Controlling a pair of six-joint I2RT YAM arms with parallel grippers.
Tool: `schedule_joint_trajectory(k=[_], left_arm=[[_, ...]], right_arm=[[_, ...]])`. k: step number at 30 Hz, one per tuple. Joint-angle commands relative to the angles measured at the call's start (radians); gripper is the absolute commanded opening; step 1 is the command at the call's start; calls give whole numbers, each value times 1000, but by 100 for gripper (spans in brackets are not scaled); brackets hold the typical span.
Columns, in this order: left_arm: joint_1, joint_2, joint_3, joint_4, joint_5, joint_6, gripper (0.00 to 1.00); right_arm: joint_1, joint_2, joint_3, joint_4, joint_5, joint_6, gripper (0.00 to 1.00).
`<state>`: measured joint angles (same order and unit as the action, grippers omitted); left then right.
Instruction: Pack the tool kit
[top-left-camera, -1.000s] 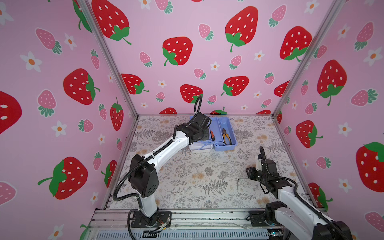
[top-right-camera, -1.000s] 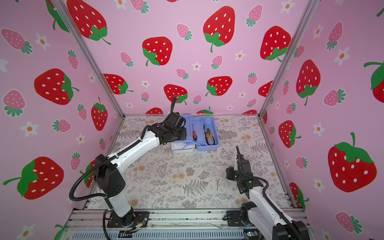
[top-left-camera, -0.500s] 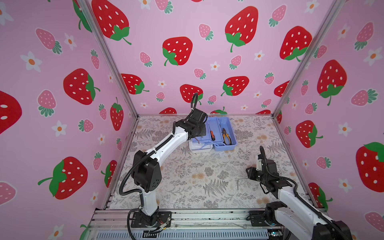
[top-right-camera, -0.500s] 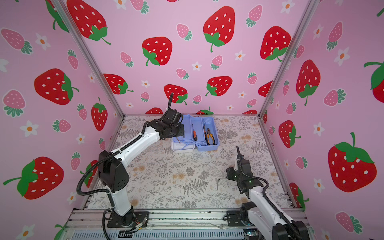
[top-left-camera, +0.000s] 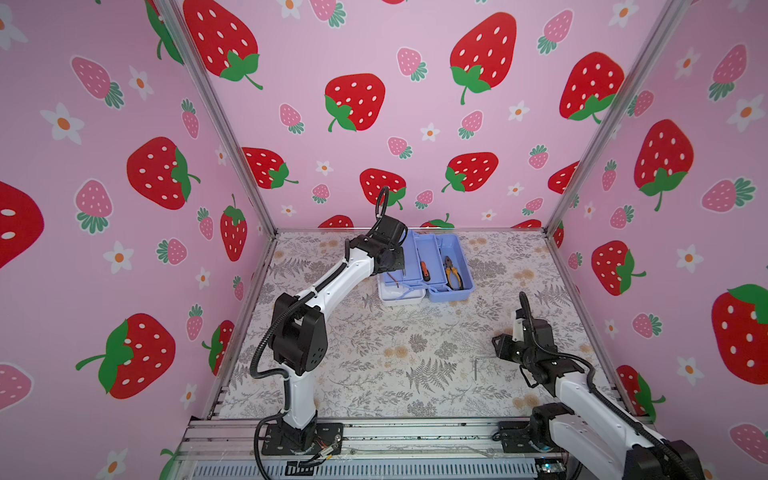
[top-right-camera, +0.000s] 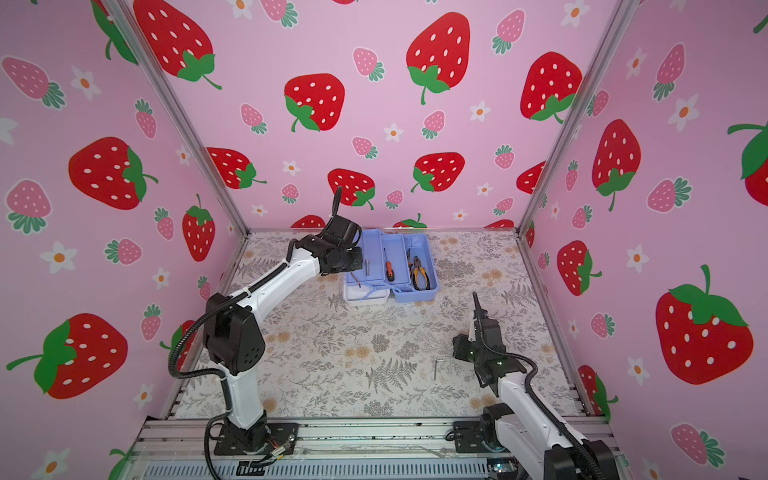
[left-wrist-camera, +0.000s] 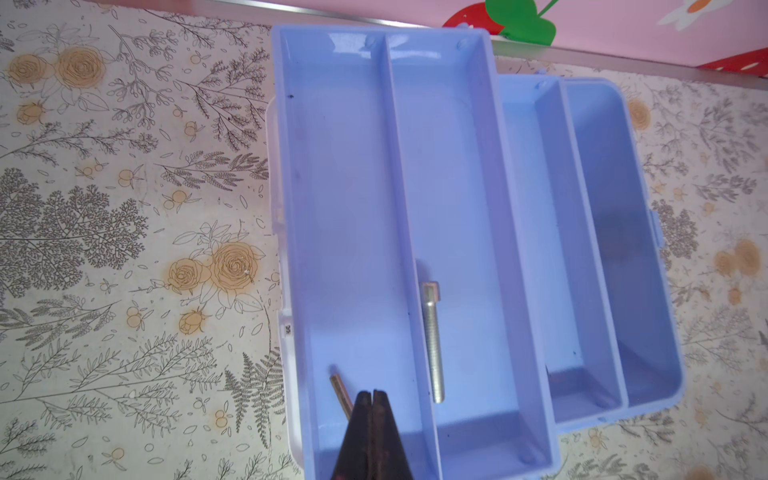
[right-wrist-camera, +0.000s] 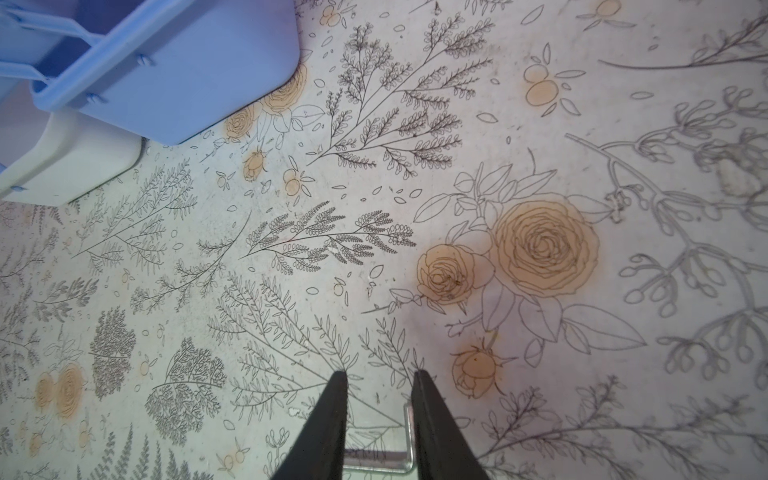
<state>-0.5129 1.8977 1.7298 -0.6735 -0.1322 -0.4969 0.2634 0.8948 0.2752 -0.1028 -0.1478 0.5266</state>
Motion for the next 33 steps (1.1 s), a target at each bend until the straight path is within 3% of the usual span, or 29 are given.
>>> schedule_joint_trajectory(k=[1, 3, 11, 22, 33], left_arm=[[-14, -112, -118, 53, 41, -42, 10], [-27, -161, -193, 89, 56, -56, 21], [-70, -192, -293, 143, 116, -69, 45], [-68, -74, -169, 93, 74, -69, 31], [-66, -60, -133, 65, 22, -63, 16]], right_arm=[[-7, 7, -10, 11, -4, -4, 30], [-7, 9, -10, 17, -5, -4, 31], [-7, 43, -7, 23, -14, -7, 30], [-9, -11, -14, 11, -12, -4, 31], [-9, 0, -13, 17, -18, -7, 31]])
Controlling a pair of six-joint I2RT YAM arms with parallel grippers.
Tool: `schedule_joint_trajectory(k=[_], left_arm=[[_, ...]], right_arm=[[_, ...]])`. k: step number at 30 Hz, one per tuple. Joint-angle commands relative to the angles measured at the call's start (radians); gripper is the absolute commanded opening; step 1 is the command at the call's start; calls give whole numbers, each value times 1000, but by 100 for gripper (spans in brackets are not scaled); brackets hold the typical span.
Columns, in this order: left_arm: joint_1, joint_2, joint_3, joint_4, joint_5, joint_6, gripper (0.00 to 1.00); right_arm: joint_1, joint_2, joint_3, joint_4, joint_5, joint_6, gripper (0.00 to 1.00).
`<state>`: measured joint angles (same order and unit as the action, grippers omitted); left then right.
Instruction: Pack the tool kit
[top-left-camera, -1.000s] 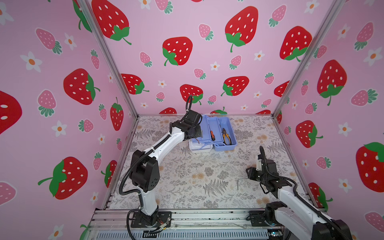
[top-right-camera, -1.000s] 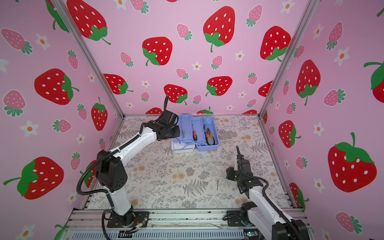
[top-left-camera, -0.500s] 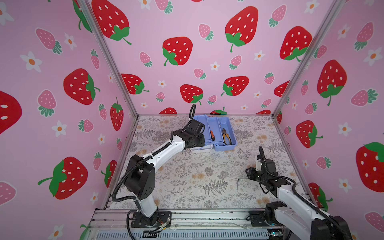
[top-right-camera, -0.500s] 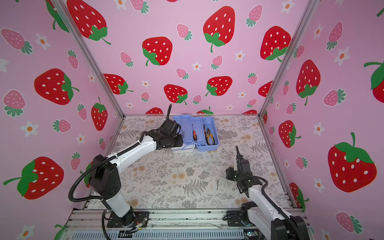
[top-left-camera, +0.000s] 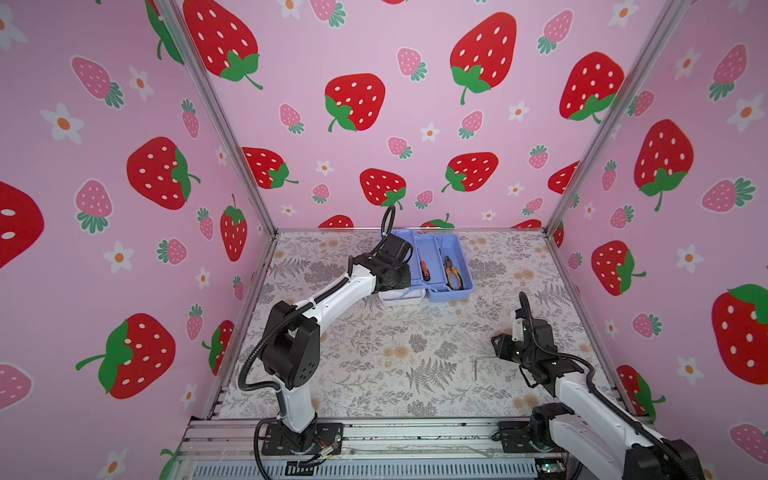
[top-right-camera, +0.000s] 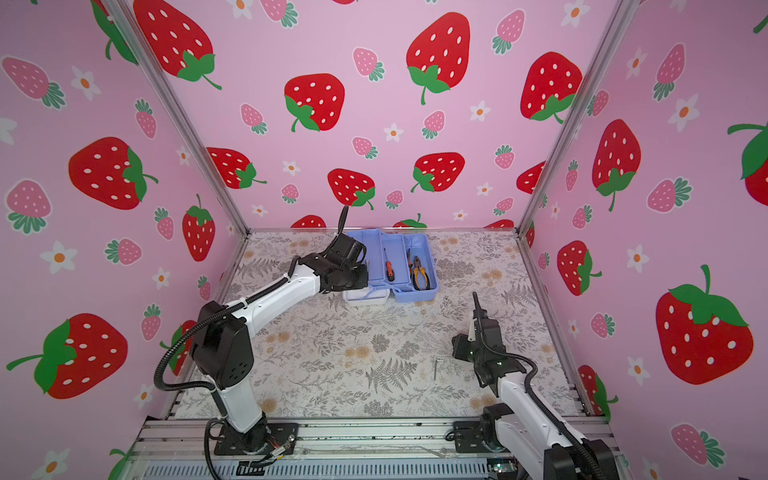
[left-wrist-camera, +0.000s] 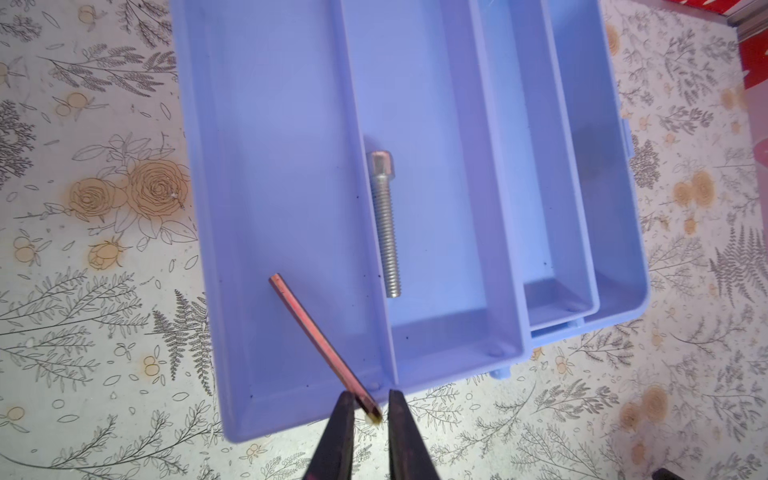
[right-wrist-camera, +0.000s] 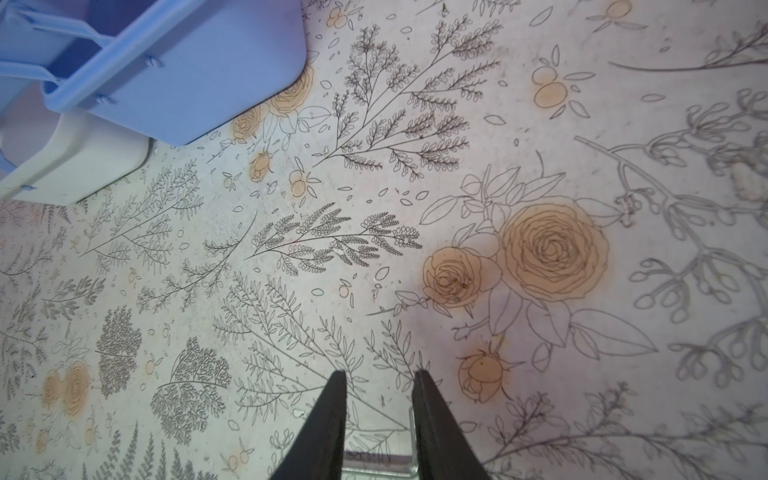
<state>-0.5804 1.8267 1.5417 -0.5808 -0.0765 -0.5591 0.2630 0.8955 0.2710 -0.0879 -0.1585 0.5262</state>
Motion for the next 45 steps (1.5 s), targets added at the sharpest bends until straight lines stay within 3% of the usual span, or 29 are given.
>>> schedule_joint_trajectory(k=[1, 17, 32, 41, 45], left_arm=[[0, 15, 61, -31, -34, 0, 15], [-18, 49, 100, -135, -48, -25, 21], [-22, 101, 164, -151, -63, -33, 17], [-22, 108, 175, -166, -83, -28, 1], [-22, 115, 198, -181, -102, -9, 0]], right_arm=[[-9, 0, -9, 1, -7, -7, 31], [-9, 6, -8, 6, -7, -8, 31], [-11, -7, -13, 8, -10, -8, 31], [-11, -7, -15, 15, -11, -7, 31], [-10, -7, -16, 14, -13, -7, 31]])
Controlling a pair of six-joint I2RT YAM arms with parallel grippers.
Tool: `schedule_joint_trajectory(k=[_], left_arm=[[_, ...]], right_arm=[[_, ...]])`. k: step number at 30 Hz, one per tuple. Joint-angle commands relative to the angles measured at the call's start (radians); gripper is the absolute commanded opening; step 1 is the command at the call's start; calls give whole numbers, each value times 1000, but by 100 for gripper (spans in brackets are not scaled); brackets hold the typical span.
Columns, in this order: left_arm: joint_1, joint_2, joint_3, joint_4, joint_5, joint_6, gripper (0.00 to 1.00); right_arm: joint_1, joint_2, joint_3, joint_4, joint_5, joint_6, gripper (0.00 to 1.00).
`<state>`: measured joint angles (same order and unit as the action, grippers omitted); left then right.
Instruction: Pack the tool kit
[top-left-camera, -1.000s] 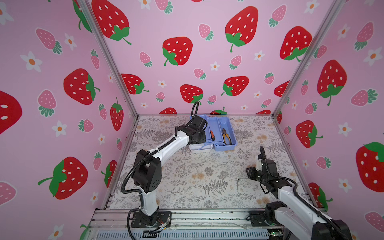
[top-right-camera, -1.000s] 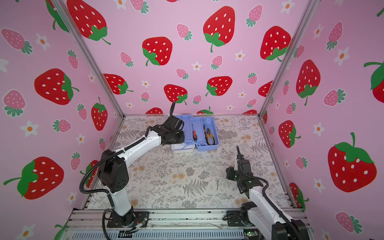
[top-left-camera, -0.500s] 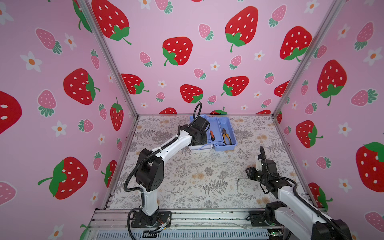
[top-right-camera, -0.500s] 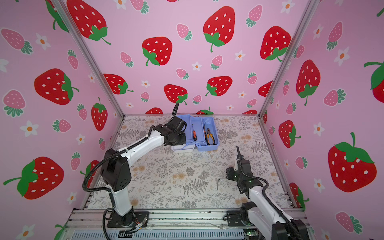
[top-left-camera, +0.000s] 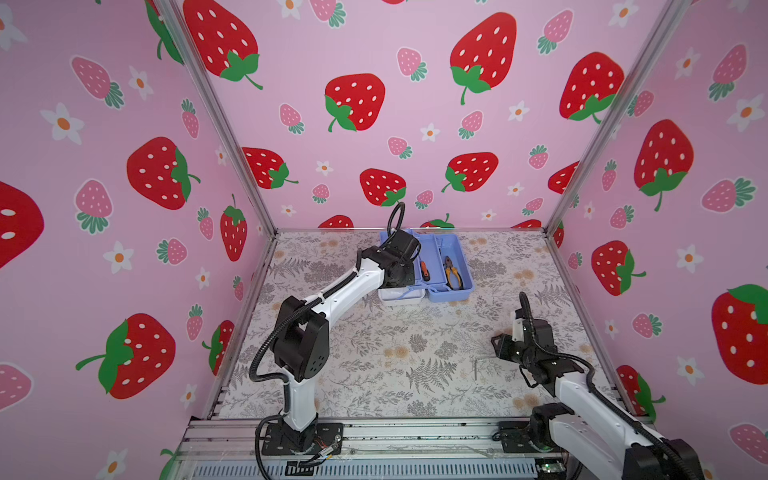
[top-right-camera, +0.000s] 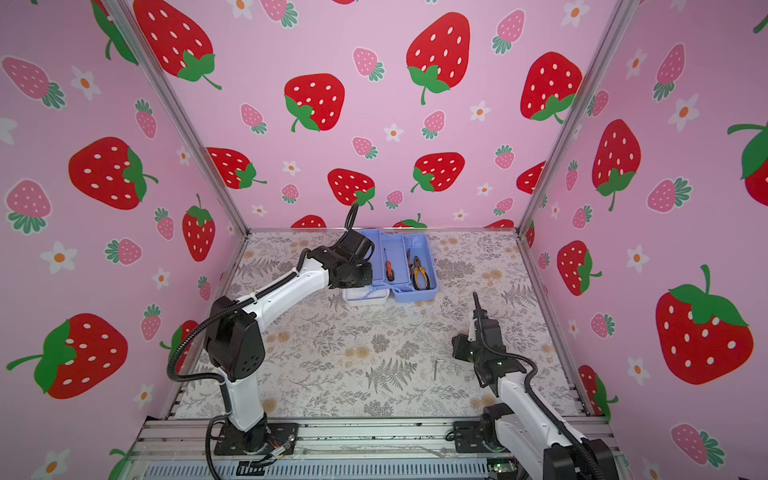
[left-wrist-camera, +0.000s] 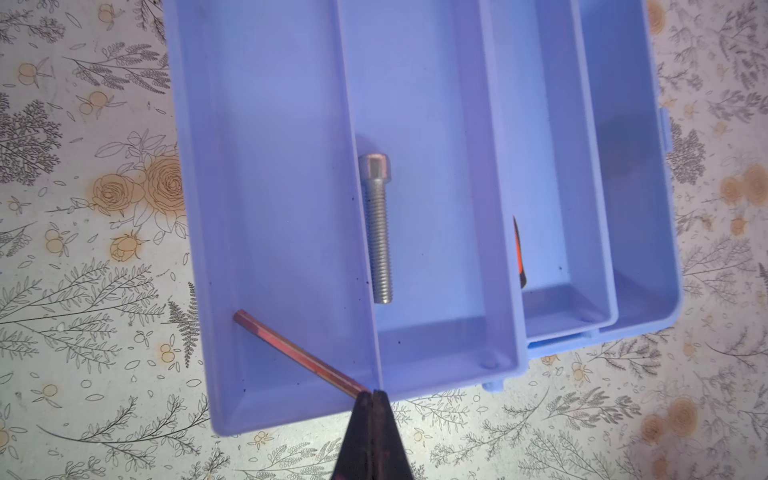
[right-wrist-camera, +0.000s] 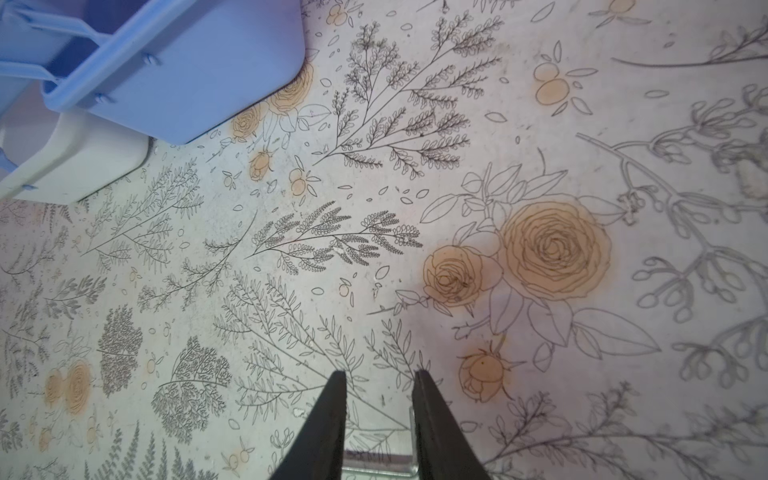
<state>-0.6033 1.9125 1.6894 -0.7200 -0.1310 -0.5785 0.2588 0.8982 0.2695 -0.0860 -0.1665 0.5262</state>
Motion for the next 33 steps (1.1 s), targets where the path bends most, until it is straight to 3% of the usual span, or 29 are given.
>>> schedule_joint_trajectory(k=[1, 17, 33], left_arm=[[2, 33, 61, -44, -51, 18, 0], [42, 132, 198, -75, -58, 68, 0], [-4, -59, 4, -12, 5, 39, 0]], right_arm=[[-6, -10, -15, 12, -4, -6, 31], [-9, -14, -16, 9, 0, -5, 31], [-8, -7, -18, 15, -2, -5, 31]])
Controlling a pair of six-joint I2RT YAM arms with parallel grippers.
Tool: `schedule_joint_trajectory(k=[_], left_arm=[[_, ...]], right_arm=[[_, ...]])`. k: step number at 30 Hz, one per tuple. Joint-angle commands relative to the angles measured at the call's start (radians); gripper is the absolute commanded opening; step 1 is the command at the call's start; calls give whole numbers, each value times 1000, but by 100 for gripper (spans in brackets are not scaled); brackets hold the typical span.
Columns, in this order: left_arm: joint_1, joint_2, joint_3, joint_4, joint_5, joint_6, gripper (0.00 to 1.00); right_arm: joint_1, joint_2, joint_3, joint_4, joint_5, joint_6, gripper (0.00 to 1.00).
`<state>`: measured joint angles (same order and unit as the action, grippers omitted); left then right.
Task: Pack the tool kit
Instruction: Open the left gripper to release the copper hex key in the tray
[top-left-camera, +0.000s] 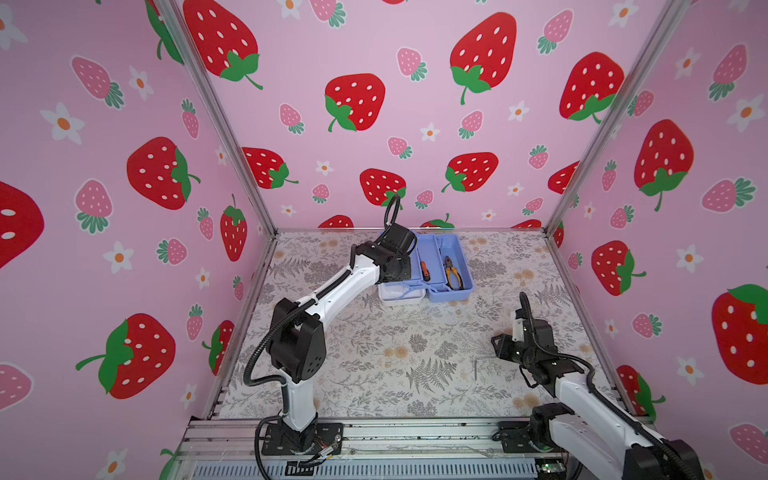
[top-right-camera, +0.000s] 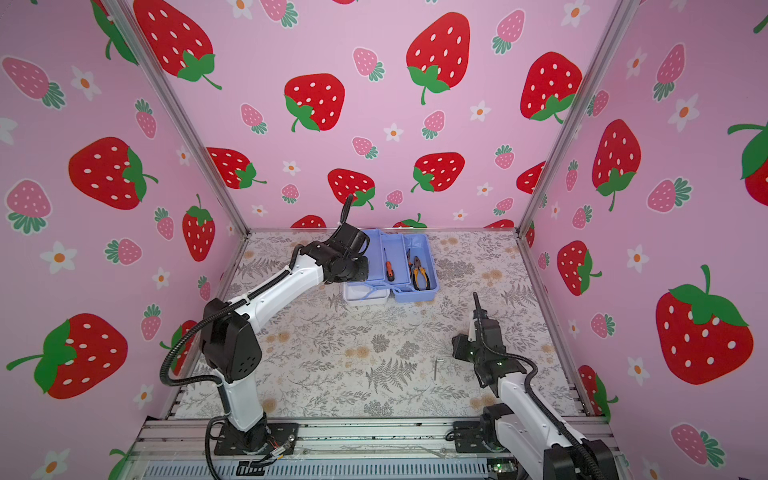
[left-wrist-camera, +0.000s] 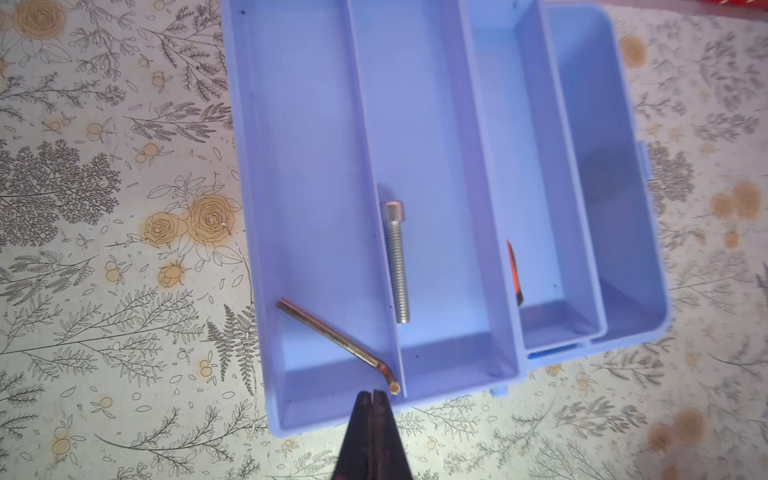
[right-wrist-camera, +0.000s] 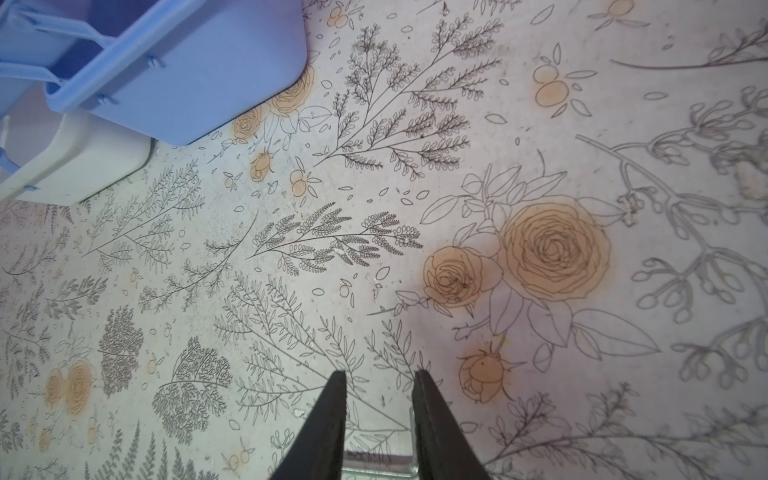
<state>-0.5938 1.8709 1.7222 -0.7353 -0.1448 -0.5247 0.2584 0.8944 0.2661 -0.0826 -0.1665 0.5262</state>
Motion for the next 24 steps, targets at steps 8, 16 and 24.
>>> schedule_joint_trajectory(k=[8, 16, 24], left_arm=[[-26, 8, -48, 16, 45, -36, 0], [-22, 58, 6, 11, 33, -27, 0], [-5, 104, 68, -12, 33, -18, 0]], right_arm=[[-8, -11, -16, 11, -1, -3, 31], [-9, -18, -18, 9, 1, -3, 31], [-9, -11, -16, 12, -1, -5, 31]])
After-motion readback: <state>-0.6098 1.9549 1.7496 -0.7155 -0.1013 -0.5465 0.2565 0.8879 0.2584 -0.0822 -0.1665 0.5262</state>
